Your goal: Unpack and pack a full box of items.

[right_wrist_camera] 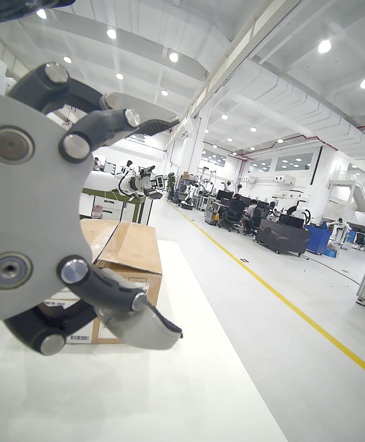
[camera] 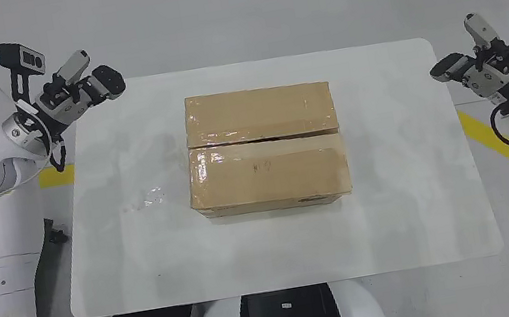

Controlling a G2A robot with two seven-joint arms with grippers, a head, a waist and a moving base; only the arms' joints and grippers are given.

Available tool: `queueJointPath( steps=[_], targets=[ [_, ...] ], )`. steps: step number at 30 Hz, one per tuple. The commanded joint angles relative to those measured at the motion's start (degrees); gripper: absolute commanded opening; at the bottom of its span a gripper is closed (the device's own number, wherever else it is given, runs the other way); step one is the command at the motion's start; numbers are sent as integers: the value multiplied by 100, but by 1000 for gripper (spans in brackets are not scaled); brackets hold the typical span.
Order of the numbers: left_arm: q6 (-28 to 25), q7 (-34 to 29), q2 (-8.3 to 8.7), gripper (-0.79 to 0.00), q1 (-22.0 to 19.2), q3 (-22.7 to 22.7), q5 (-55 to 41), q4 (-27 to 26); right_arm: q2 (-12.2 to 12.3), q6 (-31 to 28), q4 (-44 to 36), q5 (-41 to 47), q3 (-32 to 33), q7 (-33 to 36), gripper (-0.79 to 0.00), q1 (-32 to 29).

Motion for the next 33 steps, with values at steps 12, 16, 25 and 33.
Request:
queueJointPath(
  steps=[12,16,25,33],
  targets=[
    [0,0,0,0,0,0,0,0,12,163,-168,-11,-47,18,0,-19],
    [0,0,0,0,0,0,0,0,34,496,-358,-8,-63,67,0,-104],
    [0,0,0,0,0,0,0,0,53,902,-590,-110,-216,145,0,-366],
    [0,0,0,0,0,0,0,0,53,902,-590,-110,-216,145,0,-366]
  ],
)
